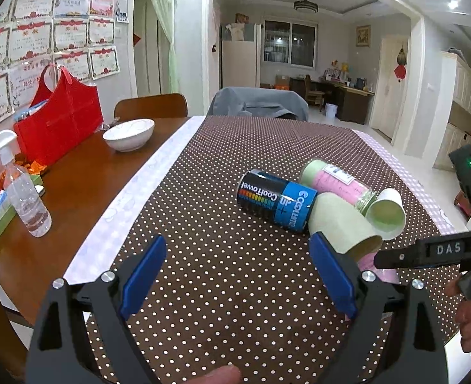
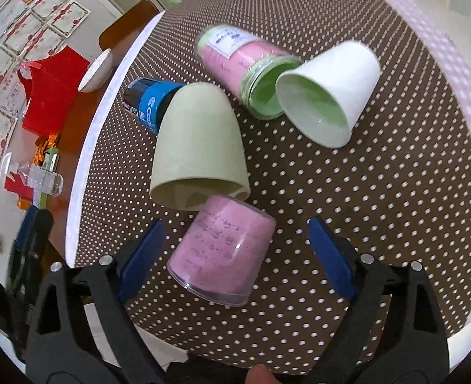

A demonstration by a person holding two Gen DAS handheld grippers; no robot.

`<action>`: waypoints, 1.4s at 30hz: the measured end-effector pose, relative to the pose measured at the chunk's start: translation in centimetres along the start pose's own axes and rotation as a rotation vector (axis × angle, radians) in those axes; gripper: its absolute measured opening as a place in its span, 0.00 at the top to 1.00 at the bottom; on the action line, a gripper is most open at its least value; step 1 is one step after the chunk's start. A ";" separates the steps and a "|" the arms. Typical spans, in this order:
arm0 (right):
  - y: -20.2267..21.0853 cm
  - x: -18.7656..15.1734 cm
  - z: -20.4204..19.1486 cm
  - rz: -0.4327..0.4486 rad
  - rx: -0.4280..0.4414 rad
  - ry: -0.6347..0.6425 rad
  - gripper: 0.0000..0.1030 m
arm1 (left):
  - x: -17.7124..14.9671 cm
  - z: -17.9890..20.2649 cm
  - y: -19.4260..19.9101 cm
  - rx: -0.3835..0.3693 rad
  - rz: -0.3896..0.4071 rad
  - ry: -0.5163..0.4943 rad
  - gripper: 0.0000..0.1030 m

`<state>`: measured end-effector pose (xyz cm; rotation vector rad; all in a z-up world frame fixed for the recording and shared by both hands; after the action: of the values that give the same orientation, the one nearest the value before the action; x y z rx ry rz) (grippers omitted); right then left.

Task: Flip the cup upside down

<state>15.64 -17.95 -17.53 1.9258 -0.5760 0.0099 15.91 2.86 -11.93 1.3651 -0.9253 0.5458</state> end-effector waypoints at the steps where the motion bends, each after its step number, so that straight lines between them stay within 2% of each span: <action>1: -0.2 0.0 0.0 -0.010 -0.006 -0.005 0.16 | -0.1 0.0 -0.2 -0.006 -0.005 0.001 0.13; 6: -1.7 0.3 0.2 -0.076 -0.010 -0.052 0.23 | -0.5 -0.1 -1.0 -0.026 -0.020 0.003 0.13; 11: -2.7 0.7 0.1 -0.120 0.006 -0.090 0.26 | -0.9 0.3 -1.6 -0.044 -0.034 -0.009 0.13; 17: -4.1 0.5 -0.5 -0.168 0.018 -0.078 0.35 | -1.0 0.7 -1.9 -0.048 -0.042 -0.018 0.13; 23: -3.5 -0.1 0.3 -0.148 0.068 -0.089 0.37 | -1.2 0.8 -1.8 -0.040 -0.052 -0.021 0.13; 35: -1.0 -2.2 4.2 -0.130 0.270 -0.212 0.38 | -1.4 2.6 -0.1 -0.020 -0.046 -0.058 0.13; 39: 0.8 -2.3 4.9 -0.071 0.325 -0.194 0.38 | -1.5 3.2 0.7 -0.007 -0.041 -0.069 0.13; 42: 2.7 -1.8 4.8 0.027 0.338 -0.153 0.38 | -1.7 3.6 1.3 0.006 -0.036 -0.074 0.13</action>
<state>11.76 -22.21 -17.72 2.2600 -0.7396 -0.0247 13.09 -0.15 -12.75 1.4128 -0.9579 0.4740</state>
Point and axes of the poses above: each gripper's, at about its wrist camera, not at the fingertips, and y roughly against the way its jaws point, z to its right, x to its top, the point moved 3 cm from there along -y, roughly the way its jaws point, and after that the axes turned 4 degrees about -y, right-handed, at the moved point
